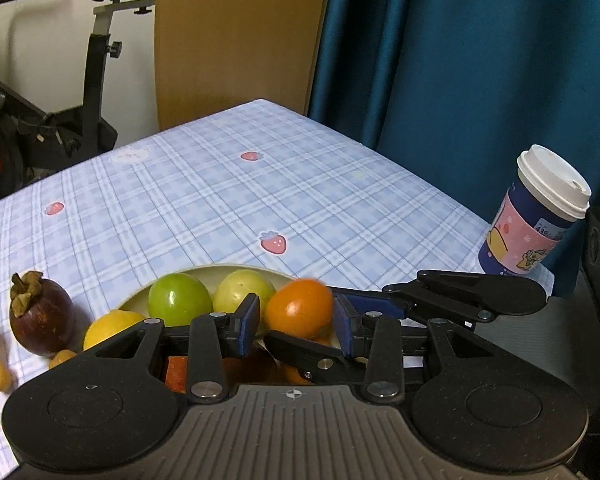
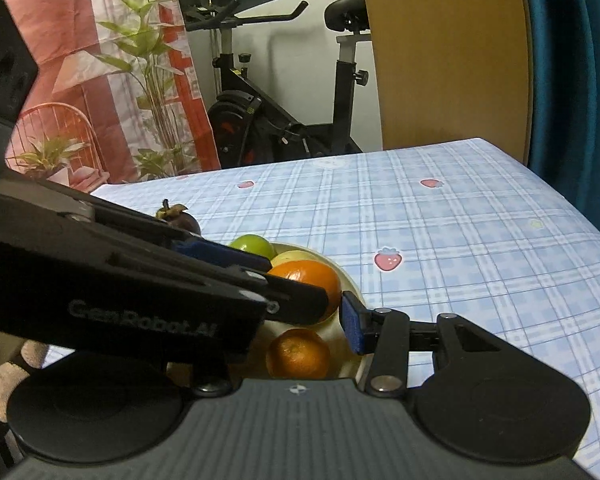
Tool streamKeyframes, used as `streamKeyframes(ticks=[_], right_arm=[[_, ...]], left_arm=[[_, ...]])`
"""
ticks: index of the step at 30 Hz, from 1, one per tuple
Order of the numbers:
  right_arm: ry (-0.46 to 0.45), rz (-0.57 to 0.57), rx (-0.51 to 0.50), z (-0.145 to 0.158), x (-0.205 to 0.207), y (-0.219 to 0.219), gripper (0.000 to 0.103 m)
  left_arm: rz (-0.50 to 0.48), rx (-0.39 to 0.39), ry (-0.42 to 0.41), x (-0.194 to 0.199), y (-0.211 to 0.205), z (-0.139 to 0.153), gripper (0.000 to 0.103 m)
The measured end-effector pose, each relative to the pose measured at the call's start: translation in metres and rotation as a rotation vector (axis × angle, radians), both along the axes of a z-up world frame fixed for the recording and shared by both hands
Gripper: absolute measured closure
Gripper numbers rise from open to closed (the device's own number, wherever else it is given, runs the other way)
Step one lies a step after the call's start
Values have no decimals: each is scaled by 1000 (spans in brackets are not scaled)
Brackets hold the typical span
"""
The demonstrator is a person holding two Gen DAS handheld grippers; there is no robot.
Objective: Organize fruits
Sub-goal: 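Carry the oval orange onto the plate with the left tool and open it, then move both tools to the small brown fruits beside the mangosteen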
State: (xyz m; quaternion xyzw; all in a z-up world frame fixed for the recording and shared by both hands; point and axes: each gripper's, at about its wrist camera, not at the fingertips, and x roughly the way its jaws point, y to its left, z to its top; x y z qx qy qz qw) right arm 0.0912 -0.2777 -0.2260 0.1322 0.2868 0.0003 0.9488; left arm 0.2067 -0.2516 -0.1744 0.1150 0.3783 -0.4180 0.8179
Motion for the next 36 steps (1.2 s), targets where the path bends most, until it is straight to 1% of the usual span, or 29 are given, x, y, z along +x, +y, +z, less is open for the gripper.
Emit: streamKeyframes(ticks=[5,12,16,18,23,27,29,33,36], right_arm=[[4,-20,-7,-2,0,-3,55],[-5,-26,-23,0,-4,-1,53],[-19,-25,-40,6,-7,2,53],[-28,-20,-46,9,-7,4,53],[-67,0,-45,22,-7,8,53],[-99,44,-47,37,3,15,53],[-105,71,-51,44,13,20,53],[-103,136,-32,53,37,34,53],[-70,213,-43,55,59,50,53]], left_arm=[[14,-9,-4,3,3,1,60],[86,-75,-6,11,25,14,60],[140,-125,-10,18,49,25,60],[173,-138,-16,22,63,32,60],[279,-169,-34,38,117,48,60],[384,-160,-59,51,162,61,61],[417,-152,-77,55,179,67,61],[439,-125,-124,61,201,77,61],[419,-101,-134,70,207,72,61]])
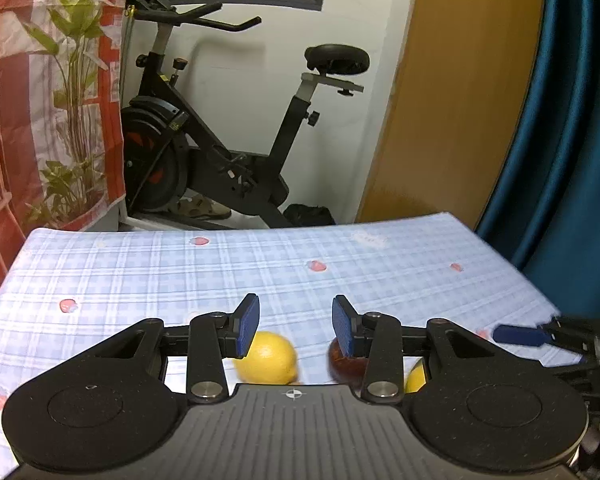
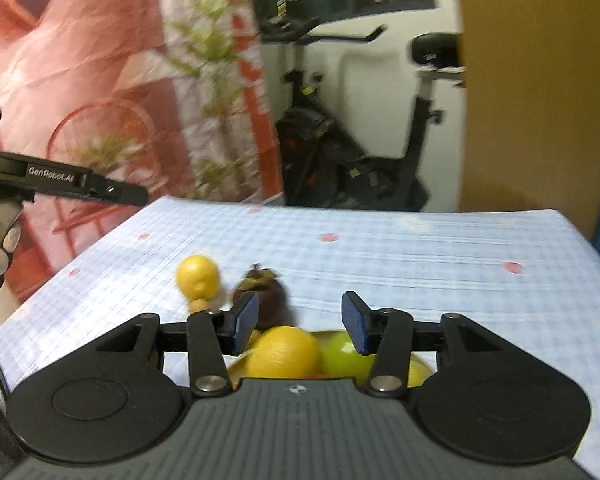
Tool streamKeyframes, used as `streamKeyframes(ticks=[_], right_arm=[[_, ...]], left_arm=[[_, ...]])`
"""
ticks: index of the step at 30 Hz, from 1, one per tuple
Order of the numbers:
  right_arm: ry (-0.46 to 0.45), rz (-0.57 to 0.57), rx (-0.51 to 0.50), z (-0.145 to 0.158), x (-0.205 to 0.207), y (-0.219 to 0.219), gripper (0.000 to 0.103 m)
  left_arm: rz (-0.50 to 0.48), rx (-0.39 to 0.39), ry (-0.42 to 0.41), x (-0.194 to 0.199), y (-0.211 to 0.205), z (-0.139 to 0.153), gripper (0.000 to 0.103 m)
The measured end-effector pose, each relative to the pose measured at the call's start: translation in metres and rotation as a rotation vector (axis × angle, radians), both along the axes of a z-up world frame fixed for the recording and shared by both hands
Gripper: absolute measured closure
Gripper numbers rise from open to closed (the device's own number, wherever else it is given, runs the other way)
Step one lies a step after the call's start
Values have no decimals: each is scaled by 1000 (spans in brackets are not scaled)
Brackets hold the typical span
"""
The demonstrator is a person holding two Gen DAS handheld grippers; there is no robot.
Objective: Organize fruits
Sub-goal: 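Move both tools to the small brown fruits beside the mangosteen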
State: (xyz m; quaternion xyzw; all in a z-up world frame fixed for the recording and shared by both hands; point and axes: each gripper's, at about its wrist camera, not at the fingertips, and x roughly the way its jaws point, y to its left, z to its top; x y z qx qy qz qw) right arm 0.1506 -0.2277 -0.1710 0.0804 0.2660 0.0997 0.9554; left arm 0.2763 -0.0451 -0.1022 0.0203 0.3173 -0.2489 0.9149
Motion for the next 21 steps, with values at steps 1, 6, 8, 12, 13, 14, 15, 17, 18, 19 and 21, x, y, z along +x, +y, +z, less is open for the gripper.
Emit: streamKeyframes(ticks=[1,6,8,12,13,14,15,17,18,19,21], right_arm=[[18,33,-10,0,8,6,55],[142,194,-72,-2,51,37,65],[192,229,-103,-6,66,47,70],[322,259,-137,-23,95,59,71],[348,254,-148,-26,101,61,71],[368,250,-156,-30,105,62,71],[378,249,-157,-32,107,63,71],[391,252,-165,-35,111,65,71],[394,256,-177,-35,112,66,71],[399,260,-189,-36,110,68,71],[417,269,-209,-38,114,72,71]], left_arm=[[-12,11,0,1,1,-4,61],[-66,44,38,3,3,-33,61],[-66,41,78,3,7,-48,61],[-27,-23,185,13,14,-76,61],[-20,-46,202,15,15,-80,61],[-15,-61,214,17,17,-84,61],[-13,-69,220,17,18,-88,61],[-16,-75,226,15,15,-91,61],[-17,-77,229,14,15,-93,61],[-19,-80,231,15,15,-94,61],[-18,-82,230,14,14,-96,61]])
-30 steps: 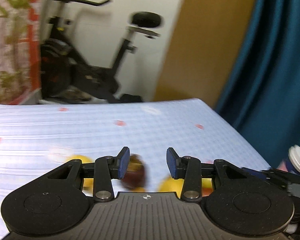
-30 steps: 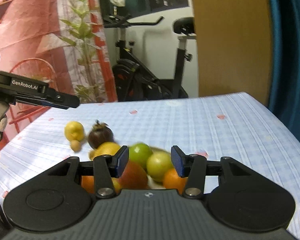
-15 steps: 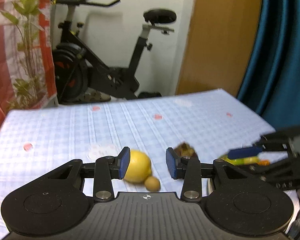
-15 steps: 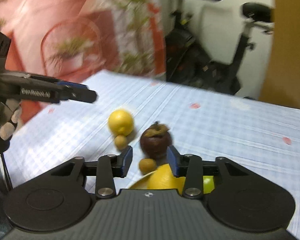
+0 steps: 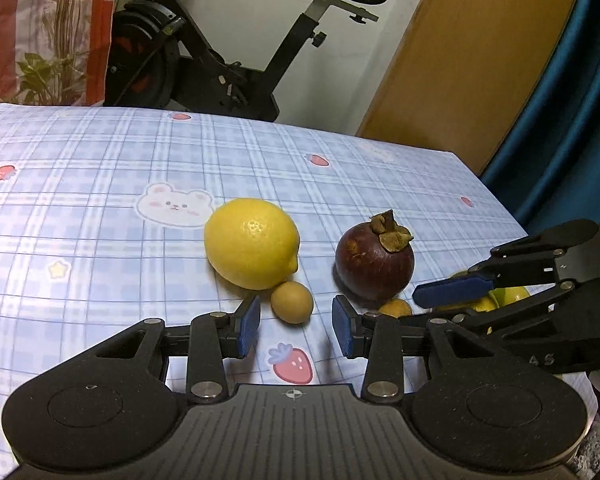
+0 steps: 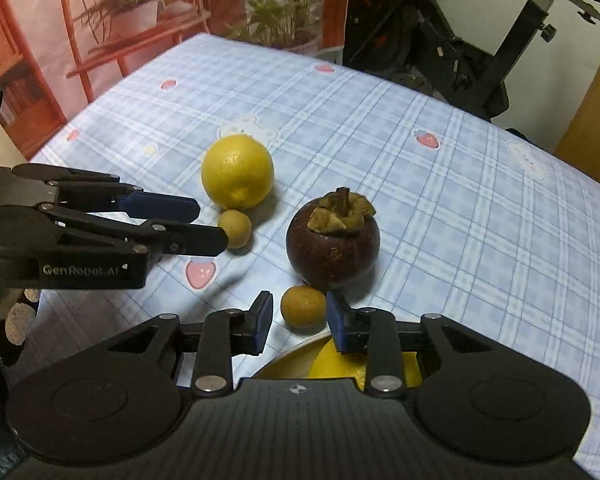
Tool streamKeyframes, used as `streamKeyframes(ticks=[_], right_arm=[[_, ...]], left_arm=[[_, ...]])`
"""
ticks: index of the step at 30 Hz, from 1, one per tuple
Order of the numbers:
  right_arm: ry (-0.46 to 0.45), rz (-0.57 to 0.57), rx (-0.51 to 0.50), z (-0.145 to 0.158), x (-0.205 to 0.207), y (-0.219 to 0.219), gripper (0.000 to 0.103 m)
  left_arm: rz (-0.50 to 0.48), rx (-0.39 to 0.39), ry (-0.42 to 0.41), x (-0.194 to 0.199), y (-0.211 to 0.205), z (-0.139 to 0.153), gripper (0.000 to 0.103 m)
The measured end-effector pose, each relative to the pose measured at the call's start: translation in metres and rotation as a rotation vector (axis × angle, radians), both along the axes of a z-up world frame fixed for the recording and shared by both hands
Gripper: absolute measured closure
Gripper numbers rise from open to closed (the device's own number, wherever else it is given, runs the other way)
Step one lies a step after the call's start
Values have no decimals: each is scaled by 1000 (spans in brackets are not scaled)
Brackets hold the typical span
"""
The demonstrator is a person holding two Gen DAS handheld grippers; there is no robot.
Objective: Organize fruits
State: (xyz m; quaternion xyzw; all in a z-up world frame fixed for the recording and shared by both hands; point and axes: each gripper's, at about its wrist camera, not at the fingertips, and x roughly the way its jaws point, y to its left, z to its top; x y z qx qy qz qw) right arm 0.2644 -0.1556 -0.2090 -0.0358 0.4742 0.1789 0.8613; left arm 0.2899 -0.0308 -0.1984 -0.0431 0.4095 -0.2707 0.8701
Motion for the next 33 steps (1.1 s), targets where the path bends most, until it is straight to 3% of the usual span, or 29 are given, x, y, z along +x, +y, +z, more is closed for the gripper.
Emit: streamKeyframes(ticks=[6,19,20,22,33], right_arm=[[28,10,-65,-4,7,11,71],[35,40,-96,-8,13,15,71],[34,44,-98,-9,13,16,71],[31,52,-101,-9,13,17,71],[-4,68,-100,-11,6,17,72]], left_arm=[[65,-13,5,3,1,-4,61],[87,-11,15,6,-6,-12,61],[85,-10,13,5,-6,-12,62],[76,-15,20,5,-7,-13,76],[63,-9,0,-13,3,-3,76]])
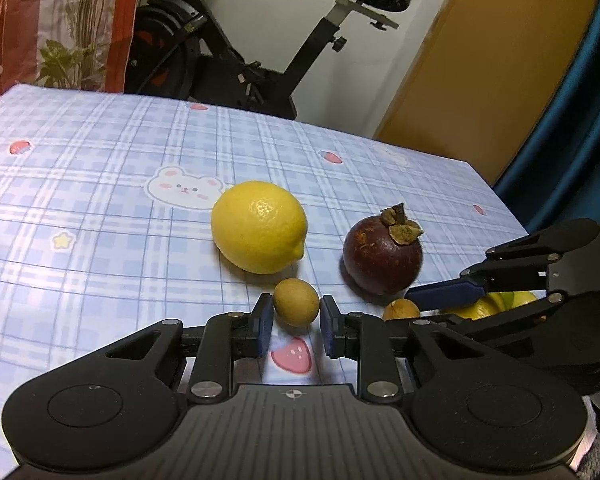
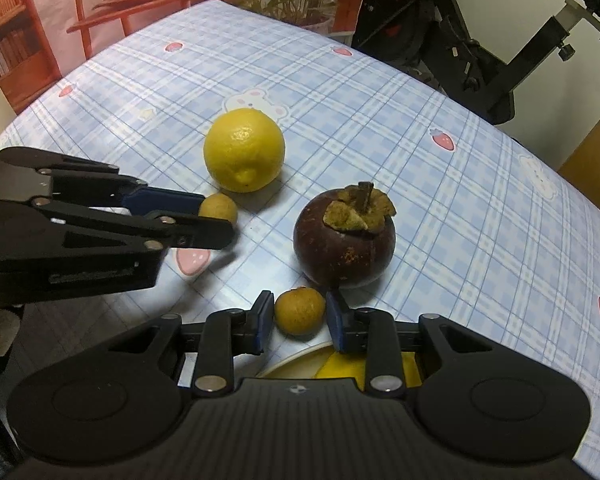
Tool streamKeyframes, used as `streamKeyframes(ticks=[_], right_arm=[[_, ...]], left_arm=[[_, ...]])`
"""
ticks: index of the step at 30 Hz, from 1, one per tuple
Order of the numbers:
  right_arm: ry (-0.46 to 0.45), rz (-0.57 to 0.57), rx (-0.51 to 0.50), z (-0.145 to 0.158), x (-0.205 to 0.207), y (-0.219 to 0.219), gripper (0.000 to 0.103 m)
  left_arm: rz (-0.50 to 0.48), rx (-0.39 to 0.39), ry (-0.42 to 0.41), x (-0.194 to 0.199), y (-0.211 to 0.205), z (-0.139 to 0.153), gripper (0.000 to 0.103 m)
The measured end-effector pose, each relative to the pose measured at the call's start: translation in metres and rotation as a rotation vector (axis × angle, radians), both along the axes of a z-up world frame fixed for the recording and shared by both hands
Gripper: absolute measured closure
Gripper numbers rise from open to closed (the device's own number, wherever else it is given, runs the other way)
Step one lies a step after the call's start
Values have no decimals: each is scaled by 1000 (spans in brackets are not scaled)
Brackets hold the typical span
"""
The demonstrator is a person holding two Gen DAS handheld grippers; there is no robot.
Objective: Organize fruits
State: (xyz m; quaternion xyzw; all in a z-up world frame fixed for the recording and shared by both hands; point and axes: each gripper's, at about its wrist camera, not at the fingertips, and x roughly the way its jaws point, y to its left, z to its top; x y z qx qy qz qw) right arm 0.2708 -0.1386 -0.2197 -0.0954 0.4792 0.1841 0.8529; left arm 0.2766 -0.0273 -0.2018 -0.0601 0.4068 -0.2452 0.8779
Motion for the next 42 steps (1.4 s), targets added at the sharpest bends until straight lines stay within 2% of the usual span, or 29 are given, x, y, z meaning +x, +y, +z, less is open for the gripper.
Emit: streamKeyframes(ticks=[6,16,23,29,42], right_arm=[[-68,16,28,4,-22,-4,73],[-221,-25,167,20,-53,-31,73],[-286,-53,248,31,-77,-56,73],[-326,-82,281,37,-97,-84,73],[-333,-180,310,31,-131,-149,73]], left_arm=[[-25,16,-46,-17,0,17,76],[-68,51,-110,-40,-20,42,76],[-96,66,-145,-53,-38,58,76],[-147,61,-162,-62,-59,64,76],[-270,49,-150,-74,-95,60,76]])
